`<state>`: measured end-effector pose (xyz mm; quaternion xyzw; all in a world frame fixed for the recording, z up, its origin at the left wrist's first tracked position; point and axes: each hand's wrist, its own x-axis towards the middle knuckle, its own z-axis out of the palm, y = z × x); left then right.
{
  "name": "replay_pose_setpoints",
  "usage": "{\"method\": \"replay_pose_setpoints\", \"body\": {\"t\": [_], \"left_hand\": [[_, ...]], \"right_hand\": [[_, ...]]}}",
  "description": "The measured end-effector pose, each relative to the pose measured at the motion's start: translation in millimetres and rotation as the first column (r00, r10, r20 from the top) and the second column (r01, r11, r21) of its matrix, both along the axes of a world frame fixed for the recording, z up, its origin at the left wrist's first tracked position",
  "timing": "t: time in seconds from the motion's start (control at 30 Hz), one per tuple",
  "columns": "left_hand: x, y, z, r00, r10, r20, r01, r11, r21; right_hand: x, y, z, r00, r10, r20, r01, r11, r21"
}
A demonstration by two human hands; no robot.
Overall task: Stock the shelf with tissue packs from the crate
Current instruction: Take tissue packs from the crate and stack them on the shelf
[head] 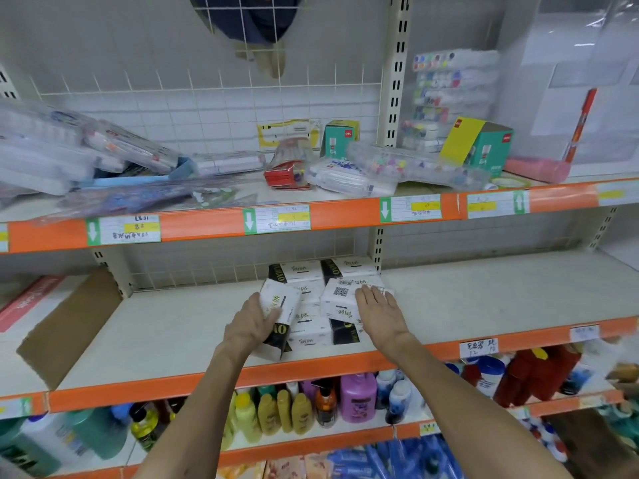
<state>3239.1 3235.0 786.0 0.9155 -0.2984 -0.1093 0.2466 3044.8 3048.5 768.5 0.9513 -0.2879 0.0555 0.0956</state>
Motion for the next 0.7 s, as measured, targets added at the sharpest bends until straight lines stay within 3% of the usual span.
{"method": "replay_pose_setpoints", "body": {"t": [0.1,0.3,0.43,0.57,0.7], "left_hand": [[-7,0,6,0.989,-0.117,0.089,0.1,0.98,0.173],[-10,-5,16,0.932,-0.189,0.309,0.099,0.953,0.285],[-7,-3,8,0.935,-0.244,0.258,0.17,0.945,0.28],[-3,-2,4,0.93,-0.276,0.244,0.217,0.945,0.243],[1,-4,-2,0.932,-0.263,0.249,0.211,0.953,0.219]], "right_hand": [[-3,-2,2,1.0,0.007,-0.013,-0.007,1.0,-0.007],[-6,-6,3,1.0,0.021,0.002,-0.021,1.0,-0.01],[-2,-14,6,0.993,0.029,0.114,-0.034,0.999,0.035],[6,-16,32,0.925,-0.186,0.333,0.051,0.926,0.374],[19,-24,47,0.74,-0.524,0.422,0.045,0.664,0.746]]}}
